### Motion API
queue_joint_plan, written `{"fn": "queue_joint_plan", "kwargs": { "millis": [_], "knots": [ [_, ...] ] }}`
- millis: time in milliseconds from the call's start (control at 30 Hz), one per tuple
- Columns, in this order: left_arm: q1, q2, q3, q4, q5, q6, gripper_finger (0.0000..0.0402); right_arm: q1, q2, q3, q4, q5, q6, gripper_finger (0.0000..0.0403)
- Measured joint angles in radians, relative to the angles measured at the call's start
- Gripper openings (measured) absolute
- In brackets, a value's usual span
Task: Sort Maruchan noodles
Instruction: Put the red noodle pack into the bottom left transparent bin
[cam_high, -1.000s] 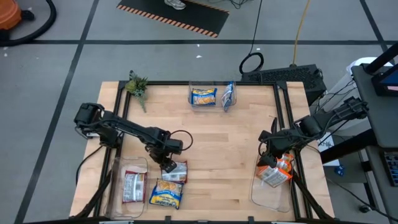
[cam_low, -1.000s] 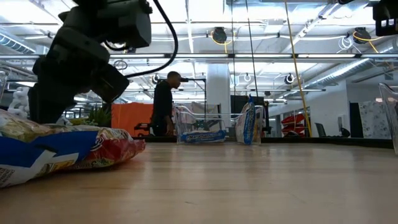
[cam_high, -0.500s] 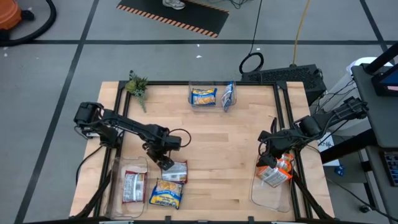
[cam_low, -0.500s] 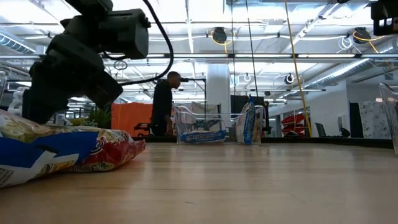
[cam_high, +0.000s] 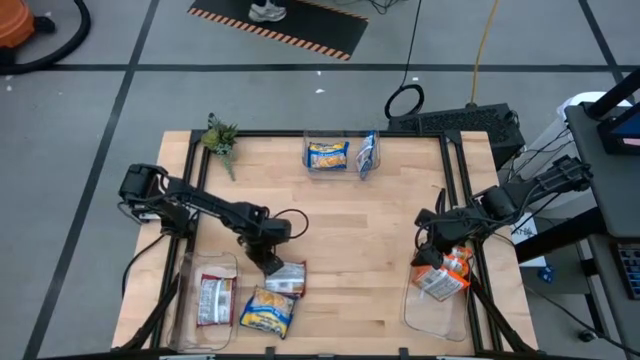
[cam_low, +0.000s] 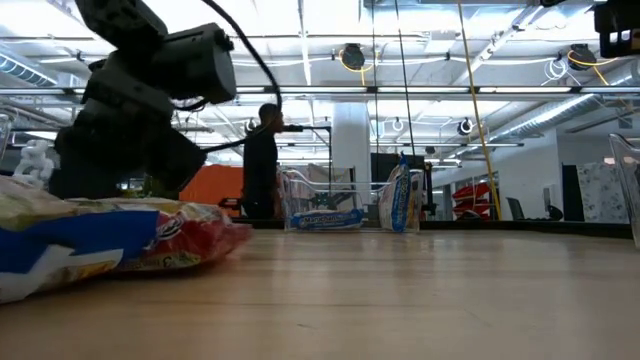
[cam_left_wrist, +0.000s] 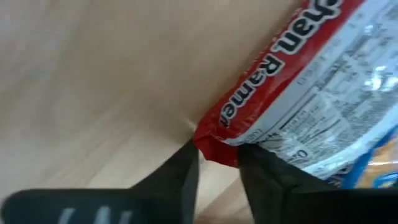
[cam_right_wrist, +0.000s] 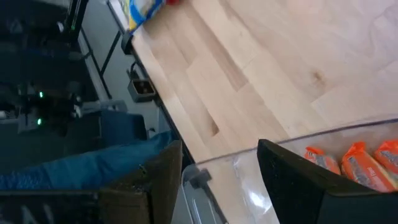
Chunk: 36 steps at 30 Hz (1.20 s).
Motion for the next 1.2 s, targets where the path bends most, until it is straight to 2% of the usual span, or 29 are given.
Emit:
{"fn": "queue_joint_plan", "kwargs": {
  "millis": [167, 233, 433, 600, 767, 1000, 1200],
  "knots": [
    [-0.013, 0.0, -0.01, 0.144, -0.001, -0.009, 0.0028, 0.0, 0.0, 0.0, 0.024, 0.046, 0.015, 0.0203],
    [-0.017, 0.0, -0.01, 0.189, -0.011, -0.037, 0.0009, 0.0, 0.004, 0.0, 0.046, 0.074, 0.015, 0.0203],
    [-0.018, -0.014, -0.005, 0.32, -0.091, -0.107, 0.0003, 0.0, 0.046, 0.0, 0.165, 0.173, 0.004, 0.0203],
    [-0.033, -0.031, 0.029, 0.361, -0.143, -0.101, 0.0002, -0.015, 0.153, 0.0, 0.325, 0.181, -0.001, 0.0203],
    [-0.054, -0.029, 0.069, 0.371, -0.191, -0.028, 0.0001, -0.046, 0.301, 0.0, 0.517, 0.182, -0.054, 0.0203],
    [-0.064, -0.029, 0.12, 0.394, -0.204, 0.031, 0.0001, -0.077, 0.521, 0.0, 0.778, 0.17, -0.346, 0.0211],
    [-0.07, -0.029, 0.166, 0.388, -0.205, 0.058, 0.0001, -0.143, 0.722, 0.0, 0.994, 0.059, -0.39, 0.0251]
  ]
}}
